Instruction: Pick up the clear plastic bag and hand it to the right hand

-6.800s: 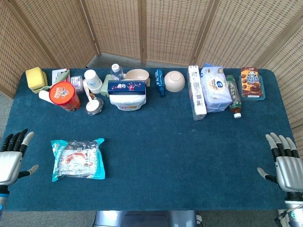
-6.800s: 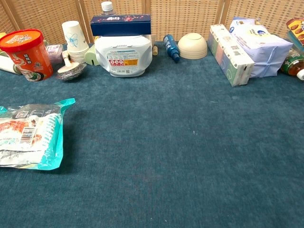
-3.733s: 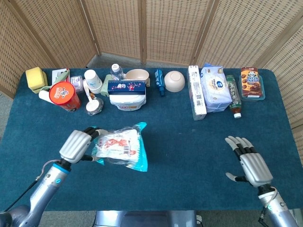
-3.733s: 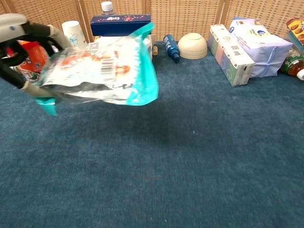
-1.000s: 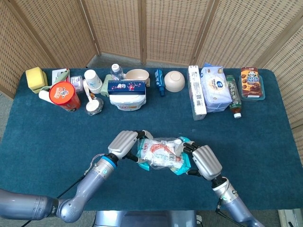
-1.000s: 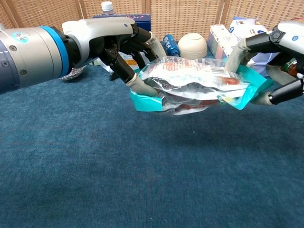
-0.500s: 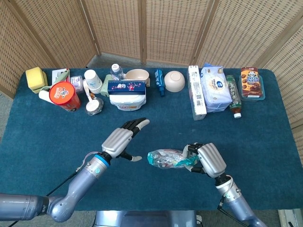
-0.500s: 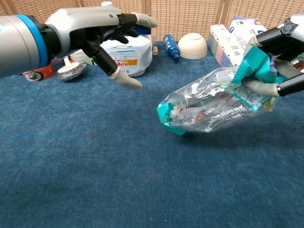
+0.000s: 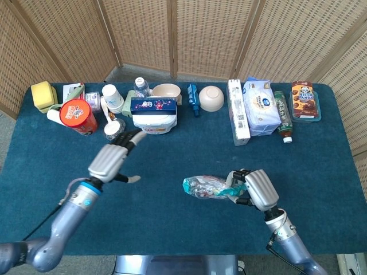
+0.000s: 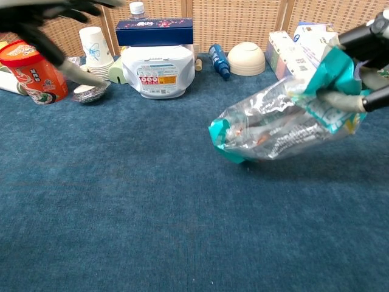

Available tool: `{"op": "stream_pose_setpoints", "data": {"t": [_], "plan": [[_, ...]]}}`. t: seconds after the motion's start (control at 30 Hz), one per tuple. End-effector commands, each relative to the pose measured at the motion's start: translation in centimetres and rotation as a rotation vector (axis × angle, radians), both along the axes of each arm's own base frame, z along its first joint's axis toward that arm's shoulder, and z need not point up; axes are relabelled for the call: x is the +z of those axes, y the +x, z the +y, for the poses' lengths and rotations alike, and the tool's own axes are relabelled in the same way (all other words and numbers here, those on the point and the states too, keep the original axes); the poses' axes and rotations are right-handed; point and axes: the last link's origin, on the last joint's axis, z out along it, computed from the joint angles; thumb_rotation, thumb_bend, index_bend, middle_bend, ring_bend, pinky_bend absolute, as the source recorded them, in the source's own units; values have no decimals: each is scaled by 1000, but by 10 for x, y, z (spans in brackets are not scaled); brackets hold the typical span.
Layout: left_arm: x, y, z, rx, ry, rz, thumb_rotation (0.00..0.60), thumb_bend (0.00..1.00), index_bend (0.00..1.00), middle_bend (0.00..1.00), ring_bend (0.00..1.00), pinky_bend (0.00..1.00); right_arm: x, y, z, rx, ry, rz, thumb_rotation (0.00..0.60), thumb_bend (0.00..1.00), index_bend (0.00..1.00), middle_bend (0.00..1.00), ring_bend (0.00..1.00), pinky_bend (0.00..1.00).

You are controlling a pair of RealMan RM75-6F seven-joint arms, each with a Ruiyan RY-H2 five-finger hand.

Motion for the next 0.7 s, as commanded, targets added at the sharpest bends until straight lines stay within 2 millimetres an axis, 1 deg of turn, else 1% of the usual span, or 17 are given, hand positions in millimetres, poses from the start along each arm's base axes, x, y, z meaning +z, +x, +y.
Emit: {"op": "stream_pose_setpoints", "data": {"t": [0.03, 0.2, 0.43, 0.57, 0.7], "plan": [[23, -32, -2, 45, 43, 7, 600, 27, 0, 0, 0, 37, 8, 8, -3, 18, -26, -16, 600, 999, 799, 683, 654, 887], [42, -67, -6, 86, 65, 11, 600, 26, 0, 0, 0, 37, 17, 21, -6, 33, -46, -38, 600, 999, 799, 683, 654, 887], [61, -105, -17, 106, 110, 32, 600, 26, 0, 0, 0, 37, 23, 33, -12, 40, -54, -54, 600, 999, 800, 683, 654, 887], [71, -123, -25, 111, 151, 50, 600, 27, 0, 0, 0, 37, 27, 39, -14, 46, -62, -62, 600, 999, 800, 683, 654, 887], [77, -135, -29, 119, 171, 58, 600, 27, 0, 0, 0, 37, 30, 41, -15, 45, -67, -66, 600, 999, 800, 683, 654, 887]]}}
